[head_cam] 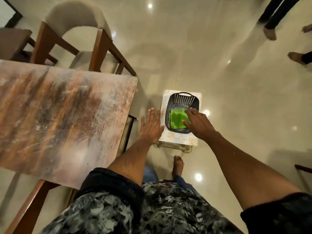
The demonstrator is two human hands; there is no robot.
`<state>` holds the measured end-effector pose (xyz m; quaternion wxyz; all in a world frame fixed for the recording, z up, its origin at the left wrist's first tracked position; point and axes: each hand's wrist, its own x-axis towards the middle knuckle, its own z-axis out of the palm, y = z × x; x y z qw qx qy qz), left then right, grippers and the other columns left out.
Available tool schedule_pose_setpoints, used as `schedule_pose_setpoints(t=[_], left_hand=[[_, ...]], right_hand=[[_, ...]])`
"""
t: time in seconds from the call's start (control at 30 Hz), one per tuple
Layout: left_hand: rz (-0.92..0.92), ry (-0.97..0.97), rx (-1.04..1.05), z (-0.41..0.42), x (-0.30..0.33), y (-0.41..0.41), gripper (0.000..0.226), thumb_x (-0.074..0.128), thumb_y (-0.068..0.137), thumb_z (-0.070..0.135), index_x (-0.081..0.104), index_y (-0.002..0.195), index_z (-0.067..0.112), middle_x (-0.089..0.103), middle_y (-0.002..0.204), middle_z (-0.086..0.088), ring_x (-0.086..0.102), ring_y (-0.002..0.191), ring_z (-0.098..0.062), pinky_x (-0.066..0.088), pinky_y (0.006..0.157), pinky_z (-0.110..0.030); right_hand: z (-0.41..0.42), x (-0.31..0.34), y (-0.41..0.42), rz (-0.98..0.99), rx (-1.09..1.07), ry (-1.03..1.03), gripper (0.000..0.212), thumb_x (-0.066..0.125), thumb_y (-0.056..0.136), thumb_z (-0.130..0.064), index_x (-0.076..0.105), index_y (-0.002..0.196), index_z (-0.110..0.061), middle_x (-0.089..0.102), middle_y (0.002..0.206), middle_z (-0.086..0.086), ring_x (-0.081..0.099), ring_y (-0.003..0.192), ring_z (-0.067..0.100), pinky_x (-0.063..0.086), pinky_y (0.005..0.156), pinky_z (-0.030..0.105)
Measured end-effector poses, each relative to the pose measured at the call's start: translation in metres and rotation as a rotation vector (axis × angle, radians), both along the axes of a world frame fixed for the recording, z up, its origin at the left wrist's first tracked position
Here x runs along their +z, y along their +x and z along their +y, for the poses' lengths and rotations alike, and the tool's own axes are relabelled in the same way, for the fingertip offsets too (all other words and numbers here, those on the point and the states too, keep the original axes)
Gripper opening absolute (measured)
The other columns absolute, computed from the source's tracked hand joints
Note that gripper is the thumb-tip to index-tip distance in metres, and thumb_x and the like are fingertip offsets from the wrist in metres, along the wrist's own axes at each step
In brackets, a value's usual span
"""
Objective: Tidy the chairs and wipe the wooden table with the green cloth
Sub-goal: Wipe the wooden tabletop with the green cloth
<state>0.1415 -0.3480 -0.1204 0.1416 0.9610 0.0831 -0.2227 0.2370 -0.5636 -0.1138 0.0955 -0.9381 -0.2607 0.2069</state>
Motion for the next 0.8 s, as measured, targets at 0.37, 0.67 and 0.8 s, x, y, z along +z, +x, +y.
schedule_pose_setpoints(t=[0.37,0.67,0.8], left_hand=[[0.024,-0.125,-0.083,-0.044,-0.135,0.087,0.079,0.047,0.112,0.036,0.001,0.169,0.007,0.0,0.177,-0.018,0.001,0.164,-0.036,0.01,0.13,-0.056],[0.156,-0.22,0.289,-0.066,-0.265,0.183,0.033,0.056,0.099,0.005,0.062,0.129,-0.007,0.064,0.132,-0.029,0.063,0.123,-0.047,0.053,0.099,-0.048],[0.294,-0.178,0.346,-0.078,-0.302,0.195,0.034,0.061,0.104,0.018,0.066,0.131,-0.003,0.064,0.14,-0.022,0.059,0.135,-0.039,0.049,0.108,-0.04]], right_hand=[[0.011,-0.116,0.078,0.129,0.057,-0.09,0.055,0.054,0.108,-0.035,0.043,0.152,-0.004,0.049,0.155,0.025,0.047,0.144,0.039,0.041,0.11,0.049],[0.028,-0.245,0.13,0.111,0.062,-0.204,0.04,0.06,0.105,-0.014,0.048,0.14,-0.001,0.061,0.138,0.025,0.062,0.123,0.045,0.047,0.099,0.049],[0.038,-0.288,0.151,0.115,0.026,-0.185,0.043,0.061,0.101,-0.002,0.048,0.141,0.002,0.066,0.13,0.026,0.066,0.116,0.045,0.051,0.097,0.05]])
